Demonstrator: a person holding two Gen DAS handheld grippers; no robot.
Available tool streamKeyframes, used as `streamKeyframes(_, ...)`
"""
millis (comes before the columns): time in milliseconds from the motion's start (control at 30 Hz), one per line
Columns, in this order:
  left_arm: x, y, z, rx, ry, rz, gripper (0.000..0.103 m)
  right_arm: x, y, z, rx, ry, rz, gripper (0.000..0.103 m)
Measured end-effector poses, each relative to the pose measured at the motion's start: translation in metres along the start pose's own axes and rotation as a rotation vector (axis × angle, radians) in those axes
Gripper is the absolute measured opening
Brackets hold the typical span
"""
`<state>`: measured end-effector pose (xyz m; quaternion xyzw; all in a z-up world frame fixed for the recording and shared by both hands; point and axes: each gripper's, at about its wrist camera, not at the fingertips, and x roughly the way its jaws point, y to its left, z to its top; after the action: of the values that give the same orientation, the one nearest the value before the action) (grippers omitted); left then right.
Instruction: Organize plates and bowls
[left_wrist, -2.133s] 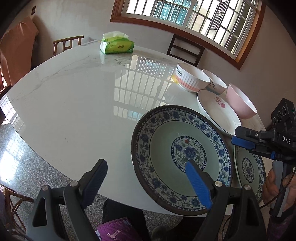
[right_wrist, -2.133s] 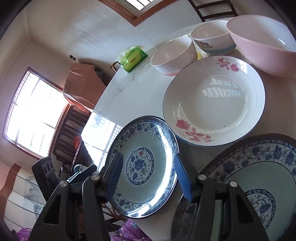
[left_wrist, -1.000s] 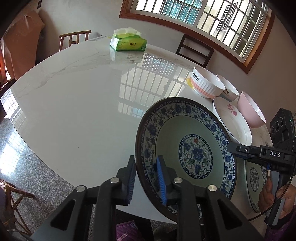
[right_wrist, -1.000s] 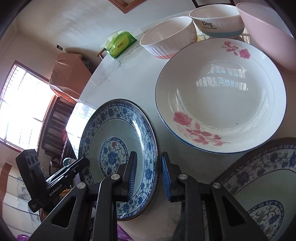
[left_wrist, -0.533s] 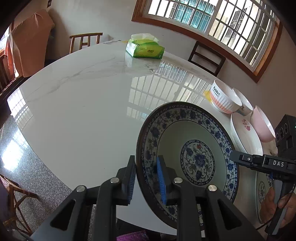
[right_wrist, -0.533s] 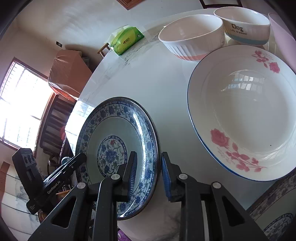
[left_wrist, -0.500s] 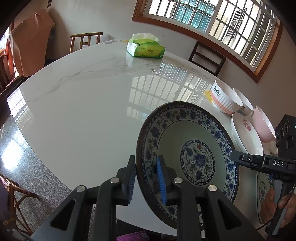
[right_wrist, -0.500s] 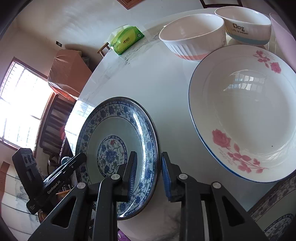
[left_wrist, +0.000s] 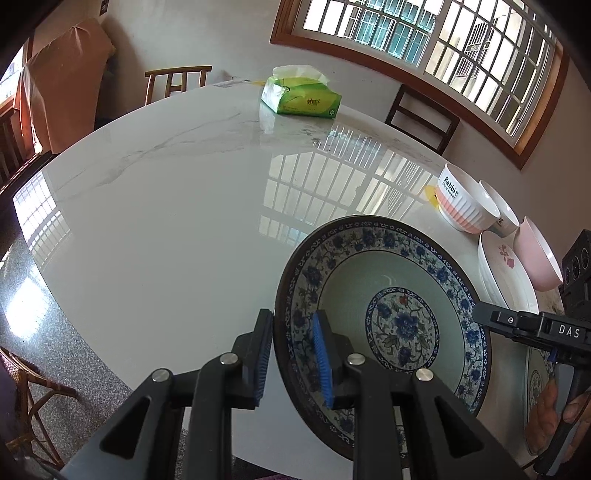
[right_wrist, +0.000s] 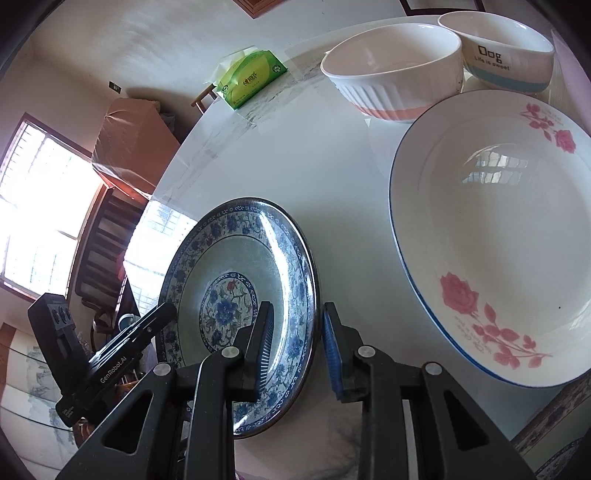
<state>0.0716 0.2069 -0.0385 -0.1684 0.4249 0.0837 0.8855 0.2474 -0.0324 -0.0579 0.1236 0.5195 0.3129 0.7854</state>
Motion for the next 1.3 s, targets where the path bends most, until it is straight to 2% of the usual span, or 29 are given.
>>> streamKeyframes(100,-0.006,-0.003,0.0,0.014,-0.036,0.014,0.023,-0.007,0.005,-0.001,-0.014,-0.033,-0.013,0.029)
streamKeyframes(200,-0.015,-0.002,0.001,0.012,-0.07,0.019,0.038,-0.018,0.008,-0.005,-0.019,-0.072,-0.01,0.032)
streamKeyframes(333,-0.031,0.001,0.0,0.0,-0.113,0.008,0.042,-0.046,0.012,-0.023,-0.021,-0.152,0.027,0.035)
streamKeyframes(500,-0.063,-0.022,-0.011,0.058,-0.166,-0.049,0.046,-0.106,-0.005,-0.069,0.007,-0.268,0.097,0.044)
streamKeyframes(600,-0.079,-0.054,-0.023,0.134,-0.159,-0.146,0.049,-0.155,-0.024,-0.107,0.02,-0.357,0.077,0.051)
streamKeyframes(667,-0.083,-0.08,-0.032,0.185,-0.13,-0.211,0.052,-0.188,-0.04,-0.132,0.043,-0.415,0.041,0.061)
streamKeyframes(700,-0.082,-0.092,-0.037,0.206,-0.101,-0.255,0.052,-0.202,-0.049,-0.145,0.062,-0.439,0.016,0.063)
streamKeyframes(800,-0.071,-0.131,-0.051,0.265,0.016,-0.375,0.052,-0.242,-0.081,-0.177,0.131,-0.51,-0.069,0.064)
streamKeyframes(933,-0.054,-0.176,-0.069,0.322,0.143,-0.466,0.052,-0.273,-0.126,-0.206,0.256,-0.566,-0.121,0.064)
streamKeyframes(1000,-0.046,-0.194,-0.077,0.322,0.207,-0.511,0.052,-0.276,-0.144,-0.215,0.294,-0.573,-0.107,0.064)
streamKeyframes(1100,-0.03,-0.209,-0.076,0.295,0.275,-0.524,0.052,-0.27,-0.169,-0.22,0.347,-0.565,-0.025,0.064)
streamKeyframes(1300,-0.01,-0.223,-0.077,0.277,0.314,-0.482,0.052,-0.246,-0.208,-0.216,0.448,-0.534,0.116,0.059)
